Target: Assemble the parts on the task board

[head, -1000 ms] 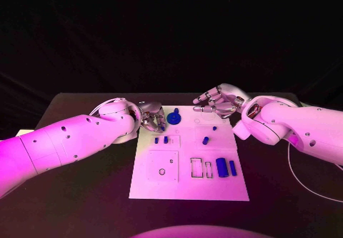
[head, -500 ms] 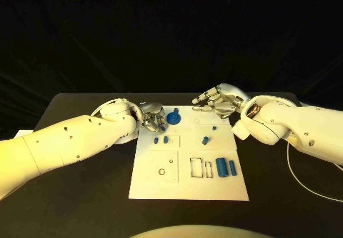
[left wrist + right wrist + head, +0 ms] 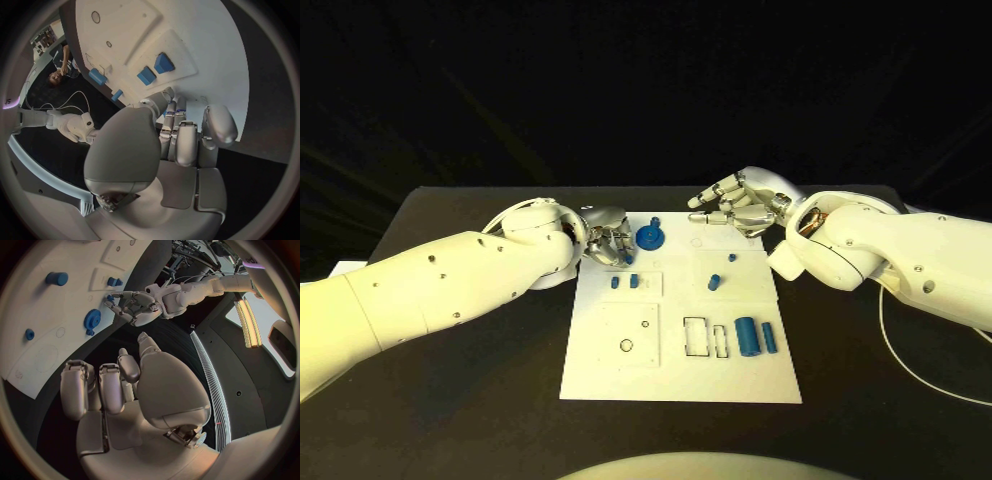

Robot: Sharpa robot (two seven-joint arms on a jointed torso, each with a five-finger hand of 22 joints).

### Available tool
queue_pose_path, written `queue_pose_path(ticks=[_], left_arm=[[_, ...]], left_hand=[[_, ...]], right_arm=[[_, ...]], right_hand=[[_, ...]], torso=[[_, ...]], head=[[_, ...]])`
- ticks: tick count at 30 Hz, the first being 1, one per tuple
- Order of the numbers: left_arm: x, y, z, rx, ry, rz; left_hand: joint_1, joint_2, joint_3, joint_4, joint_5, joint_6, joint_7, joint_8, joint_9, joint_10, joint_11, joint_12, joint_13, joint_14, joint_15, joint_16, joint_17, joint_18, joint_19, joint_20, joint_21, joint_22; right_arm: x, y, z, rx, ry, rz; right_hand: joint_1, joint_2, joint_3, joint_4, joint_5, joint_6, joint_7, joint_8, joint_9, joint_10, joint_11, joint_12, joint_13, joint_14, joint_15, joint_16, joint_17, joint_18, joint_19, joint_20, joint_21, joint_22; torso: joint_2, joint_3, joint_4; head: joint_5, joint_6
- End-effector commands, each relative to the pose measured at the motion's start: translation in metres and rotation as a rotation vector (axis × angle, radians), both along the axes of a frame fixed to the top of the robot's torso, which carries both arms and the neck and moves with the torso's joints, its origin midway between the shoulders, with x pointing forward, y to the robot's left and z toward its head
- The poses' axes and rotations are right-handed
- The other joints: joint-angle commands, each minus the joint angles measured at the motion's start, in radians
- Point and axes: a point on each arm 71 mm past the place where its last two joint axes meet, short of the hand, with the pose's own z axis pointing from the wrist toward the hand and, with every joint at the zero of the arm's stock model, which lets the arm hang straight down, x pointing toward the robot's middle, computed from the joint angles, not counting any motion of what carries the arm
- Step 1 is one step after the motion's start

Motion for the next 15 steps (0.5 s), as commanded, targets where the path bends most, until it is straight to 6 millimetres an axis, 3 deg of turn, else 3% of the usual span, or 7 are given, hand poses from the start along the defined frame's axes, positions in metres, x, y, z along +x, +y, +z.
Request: queue_pose_path(ticks=[1, 6, 11, 15], left_arm=[[-0.001, 0.001, -0.001, 0.01, 0.014, 0.002], [0.0, 0.002, 0.0, -0.007, 0.0, 0.009], [0.0, 0.003, 0.001, -0.022, -0.01, 0.014], [0.0, 0.007, 0.002, -0.032, -0.011, 0.023]], left_hand=[[-0.01, -0.003, 0.007, 0.0, -0.001, -0.01, 0.002, -0.008, -0.001, -0.011, 0.0, -0.008, -0.001, 0.011, 0.006, -0.007, -0.01, -0.007, -0.006, 0.005, -0.014, -0.008], [-0.017, -0.016, 0.015, -0.005, 0.0, -0.044, 0.006, -0.019, -0.003, -0.027, 0.005, -0.023, -0.002, -0.003, 0.011, -0.029, -0.052, 0.003, -0.019, 0.011, -0.06, -0.036], [-0.022, -0.025, 0.02, -0.011, -0.001, -0.087, 0.003, -0.019, -0.003, -0.045, 0.006, -0.026, -0.001, -0.013, 0.011, -0.048, -0.085, 0.01, -0.029, 0.014, -0.098, -0.06], [-0.024, -0.027, 0.021, -0.014, -0.001, -0.101, 0.003, -0.019, -0.003, -0.054, 0.007, -0.027, -0.002, -0.018, 0.011, -0.059, -0.103, 0.014, -0.035, 0.015, -0.123, -0.075]], right_arm=[[-0.001, 0.001, 0.0, -0.002, -0.001, 0.014], [0.0, -0.002, -0.001, -0.008, 0.003, 0.004], [0.002, -0.009, -0.002, -0.038, 0.001, -0.013], [0.005, -0.019, -0.004, -0.092, -0.015, -0.029]], right_hand=[[0.0, 0.005, -0.004, -0.002, 0.005, 0.005, 0.001, 0.003, 0.001, -0.009, 0.001, -0.002, -0.001, 0.055, -0.006, -0.004, 0.032, 0.017, -0.01, 0.001, -0.007, -0.001], [0.0, 0.005, -0.004, -0.003, 0.005, 0.004, 0.001, 0.003, 0.001, -0.019, 0.001, -0.015, -0.013, 0.054, -0.005, -0.005, 0.031, 0.018, -0.011, 0.001, -0.008, -0.003], [0.013, 0.01, -0.006, -0.004, 0.006, -0.006, 0.001, -0.001, 0.001, -0.238, -0.001, -0.359, -0.334, 0.006, -0.008, -0.136, -0.13, 0.021, -0.018, -0.002, -0.019, -0.018], [0.043, 0.014, 0.007, -0.007, 0.002, 0.01, -0.003, 0.009, 0.003, -0.273, -0.006, -0.529, -0.484, -0.03, -0.013, -0.275, -0.272, 0.033, -0.05, -0.006, -0.055, -0.076]], torso=[[0.0, -0.0001, -0.0001], [0.0, -0.0001, 0.0004], [0.0, -0.0005, 0.0005], [-0.001, -0.0007, -0.0003]], head=[[0.0, 0.001], [0.0, 0.001], [0.0, 0.002], [0.0, 0.001]])
